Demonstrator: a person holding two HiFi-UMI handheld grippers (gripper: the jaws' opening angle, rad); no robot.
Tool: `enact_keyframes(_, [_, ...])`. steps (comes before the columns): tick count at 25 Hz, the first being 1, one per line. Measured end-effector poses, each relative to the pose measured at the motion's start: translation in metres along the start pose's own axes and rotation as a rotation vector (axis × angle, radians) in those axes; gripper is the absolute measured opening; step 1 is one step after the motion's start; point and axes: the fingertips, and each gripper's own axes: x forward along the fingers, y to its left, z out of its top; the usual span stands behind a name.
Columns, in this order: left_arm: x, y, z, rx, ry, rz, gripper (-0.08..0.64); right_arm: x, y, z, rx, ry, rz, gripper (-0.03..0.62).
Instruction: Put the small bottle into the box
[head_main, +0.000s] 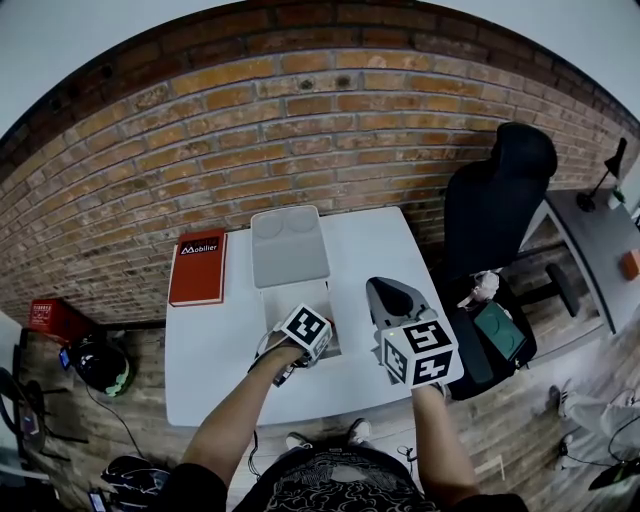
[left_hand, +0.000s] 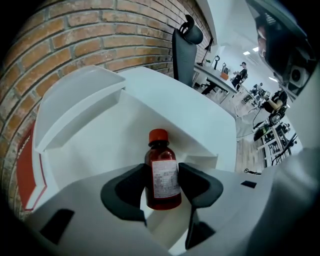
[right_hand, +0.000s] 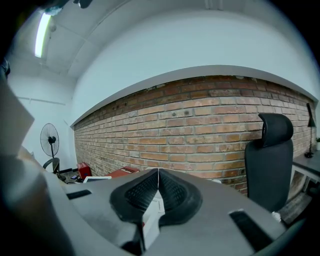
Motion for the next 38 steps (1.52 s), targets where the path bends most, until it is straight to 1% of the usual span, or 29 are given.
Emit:
enact_keyframes(4, [-0.001,-0.001,-0.003,0.016,0.013,0.003,0.227,0.002,0.001,0.0,0.001,-0.001,0.005,0.021])
enact_keyframes(8, [-0.001,-0.001,-0.003,0.026,0.002,0.007,0.229,0.004,0.003,0.001,0.001,-0.003,0.012,0.021])
enact_keyframes(11, [-0.001,0.0,-0.003,0.02,-0.02,0.0,0.229,0.005,0.006,0.001,-0.001,-0.003,0.016,0.021])
enact_keyframes(14, [0.001,0.0,-0.002,0.03,-0.037,-0.001,0.23,0.005,0.007,-0.001,0.0,0.001,0.015,0.021])
enact_keyframes(21, [-0.007,0.004,0.004,0.033,-0.087,0.023,0.236,0.005,0.009,-0.003,-0.002,0.005,0.019,0.021])
enact_keyframes(24, [-0.016,0.007,0.007,0.041,-0.112,0.049,0.236,0.005,0.01,-0.002,-0.001,0.005,0.026,0.021])
enact_keyframes(27, [-0.027,0.007,0.007,0.016,-0.138,0.044,0.236,0.009,0.013,0.0,-0.003,0.003,0.036,0.021])
enact_keyframes(29, [-0.037,0.01,0.011,0.002,-0.172,0.052,0.236,0.012,0.016,0.001,-0.006,0.002,0.045,0.021])
enact_keyframes(33, [-0.06,0.029,0.022,-0.014,-0.255,0.106,0.236,0.02,0.025,0.003,-0.013,0.008,0.073,0.021])
enact_keyframes(38, [-0.093,0.054,0.025,-0.08,-0.349,0.158,0.236,0.03,0.036,0.005,-0.024,0.007,0.104,0.021])
